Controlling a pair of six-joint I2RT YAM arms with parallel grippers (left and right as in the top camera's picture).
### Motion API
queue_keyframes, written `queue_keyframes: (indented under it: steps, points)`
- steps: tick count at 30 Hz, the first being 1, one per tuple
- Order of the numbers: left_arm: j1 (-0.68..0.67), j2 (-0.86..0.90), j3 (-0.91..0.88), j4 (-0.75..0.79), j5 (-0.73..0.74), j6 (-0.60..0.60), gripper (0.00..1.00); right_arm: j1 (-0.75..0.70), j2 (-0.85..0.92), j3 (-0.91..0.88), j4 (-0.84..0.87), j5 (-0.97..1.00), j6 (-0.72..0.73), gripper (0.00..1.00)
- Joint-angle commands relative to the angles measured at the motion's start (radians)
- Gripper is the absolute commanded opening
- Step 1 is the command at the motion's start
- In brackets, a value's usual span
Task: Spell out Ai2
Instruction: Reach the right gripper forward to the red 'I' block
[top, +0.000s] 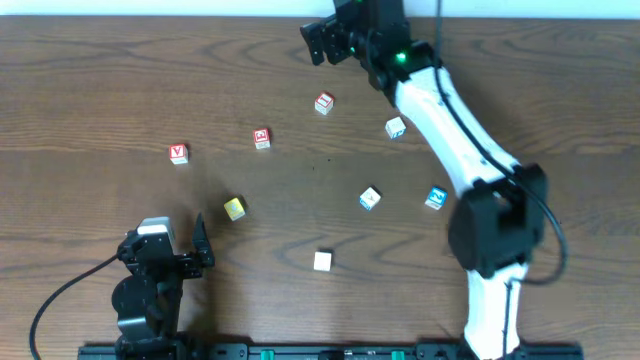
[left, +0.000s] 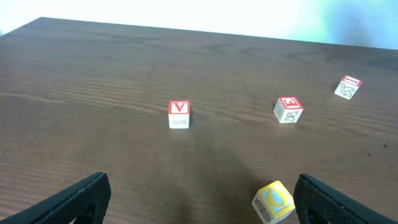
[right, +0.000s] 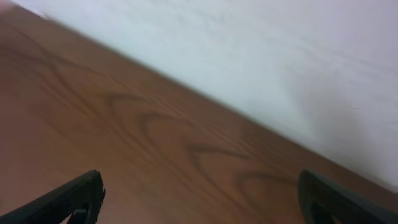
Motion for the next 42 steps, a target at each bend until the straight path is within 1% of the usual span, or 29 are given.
queue_keyframes:
  steps: [1,3,7,9,12,14,16,22,30,37,42]
  points:
    - [0.006,-0.005,-0.022,-0.007,0.002,0.000,0.95,0.007,0.111,0.076,-0.009,0.042,-0.076,0.99]
    - [0.006,-0.005,-0.022,-0.007,0.002,0.000,0.95,0.008,0.176,0.102,-0.035,0.041,-0.090,0.99]
    - [0.006,-0.005,-0.022,-0.007,0.002,0.000,0.95,0.011,0.230,0.102,-0.126,0.040,-0.135,0.99]
    - [0.006,-0.005,-0.022,-0.007,0.002,0.000,0.95,0.014,0.238,0.102,-0.189,0.033,-0.180,0.99]
    - [0.006,-0.005,-0.022,-0.007,0.002,0.000,0.95,0.014,0.238,0.102,-0.211,0.013,-0.194,0.99]
    - [0.006,-0.005,-0.022,-0.007,0.002,0.000,0.95,0.008,0.238,0.102,-0.240,-0.077,-0.195,0.97]
    - [0.006,-0.005,-0.022,-0.007,0.002,0.000,0.95,0.008,0.239,0.102,-0.273,-0.123,-0.222,0.95]
    - [0.006,-0.005,-0.022,-0.007,0.002,0.000,0.95,0.014,0.240,0.101,-0.350,-0.127,-0.316,0.93]
    - [0.006,-0.005,-0.022,-0.007,0.002,0.000,0.95,0.013,0.263,0.100,-0.355,-0.116,-0.336,0.87]
    - [0.006,-0.005,-0.022,-0.007,0.002,0.000,0.95,0.013,0.270,0.100,-0.366,-0.116,-0.337,0.79]
    - [0.006,-0.005,-0.022,-0.007,0.002,0.000,0.95,0.013,0.288,0.100,-0.394,-0.116,-0.344,0.76]
